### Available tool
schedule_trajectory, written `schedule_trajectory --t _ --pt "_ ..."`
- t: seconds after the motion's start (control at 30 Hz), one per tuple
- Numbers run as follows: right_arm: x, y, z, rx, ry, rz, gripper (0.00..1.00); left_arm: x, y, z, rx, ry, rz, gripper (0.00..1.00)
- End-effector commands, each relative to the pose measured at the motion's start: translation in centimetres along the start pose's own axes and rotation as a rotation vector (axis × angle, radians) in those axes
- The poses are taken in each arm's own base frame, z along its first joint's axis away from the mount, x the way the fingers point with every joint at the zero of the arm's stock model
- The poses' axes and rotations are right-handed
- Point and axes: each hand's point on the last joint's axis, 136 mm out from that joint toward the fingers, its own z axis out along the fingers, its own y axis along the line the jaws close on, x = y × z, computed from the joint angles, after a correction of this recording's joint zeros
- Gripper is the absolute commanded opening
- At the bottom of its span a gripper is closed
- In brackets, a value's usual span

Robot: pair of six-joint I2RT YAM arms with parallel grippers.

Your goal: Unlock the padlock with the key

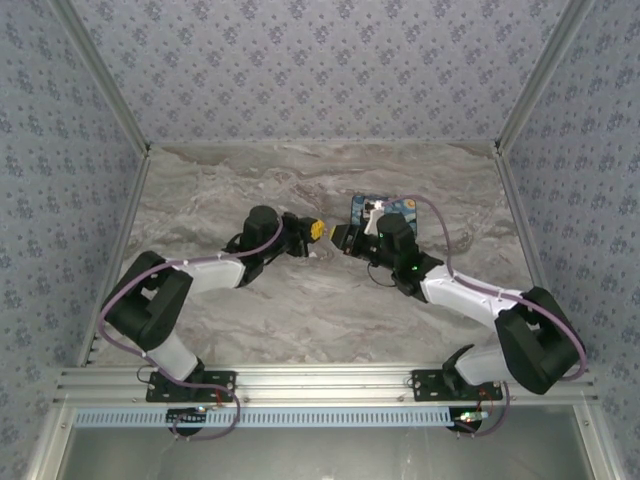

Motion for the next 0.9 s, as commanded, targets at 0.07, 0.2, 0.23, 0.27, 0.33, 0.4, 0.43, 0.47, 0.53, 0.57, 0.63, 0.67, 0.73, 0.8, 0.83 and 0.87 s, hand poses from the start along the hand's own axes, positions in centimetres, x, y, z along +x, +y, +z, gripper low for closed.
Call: schedule_trajectory --t 0.07,0.2,0.23,0.27,0.33,0.4,0.43,0.47,0.53,0.57,0.63,0.67,0.73,0.8,0.83,0.87 --pt "-0.7 1.9 -2.0 -0.078 -0.011 -0.109 0.43 0.0 -4.2 -0.9 0.027 -0.057 0.31 0.0" --pt "-1.4 2.7 -3.4 -0.163 -0.055 -0.133 0.55 1.2 -7.0 -1.5 0.052 -0.073 0.595 0.0" --pt "-1.6 3.1 -3.8 -0.193 -0.067 -0.14 0.57 1.8 -7.8 -1.6 0.069 -0.075 0.678 0.0" --pt "-1.8 3.8 -4.2 -0.24 -0.079 -0.152 0.6 2.5 -8.7 -1.9 0.096 -0.077 0.763 0.0" --pt "-2.0 5.8 -5.1 -0.366 -0.084 -0.177 0.66 4.3 -10.3 -2.6 0.168 -0.069 0.909 0.0" --pt "-2.3 6.8 -5.8 -0.433 -0.097 -0.188 0.7 5.9 -11.5 -3.4 0.227 -0.067 1.016 0.0" --pt "-2.5 7.1 -6.0 -0.452 -0.106 -0.192 0.71 6.7 -12.0 -3.8 0.256 -0.067 1.061 0.0" --pt "-2.7 7.4 -6.3 -0.466 -0.118 -0.195 0.72 7.4 -12.5 -4.2 0.288 -0.065 1.097 0.0" --pt "-3.3 8.1 -6.9 -0.502 -0.151 -0.202 0.73 8.7 -13.5 -5.1 0.358 -0.062 1.141 0.0" --pt "-3.5 8.3 -7.2 -0.515 -0.166 -0.198 0.73 9.4 -13.9 -5.6 0.402 -0.057 1.153 0.0" --pt "-3.9 8.7 -7.4 -0.528 -0.183 -0.193 0.74 10.5 -14.7 -6.3 0.472 -0.042 1.169 0.0" --pt "-4.1 8.8 -7.3 -0.531 -0.186 -0.187 0.74 11.2 -14.9 -6.7 0.498 -0.03 1.175 0.0" --pt "-4.3 9.1 -7.2 -0.54 -0.189 -0.179 0.74 12.1 -15.1 -6.9 0.523 -0.012 1.196 0.0" --pt "-4.6 9.4 -7.2 -0.553 -0.199 -0.169 0.74 13.1 -15.0 -7.0 0.536 0.004 1.223 0.0" --pt "-4.8 9.6 -7.1 -0.559 -0.204 -0.167 0.74 13.5 -15.0 -7.0 0.539 0.01 1.234 0.0" --pt "-5.0 9.8 -7.1 -0.563 -0.21 -0.166 0.74 13.8 -15.0 -7.0 0.545 0.02 1.242 0.0"
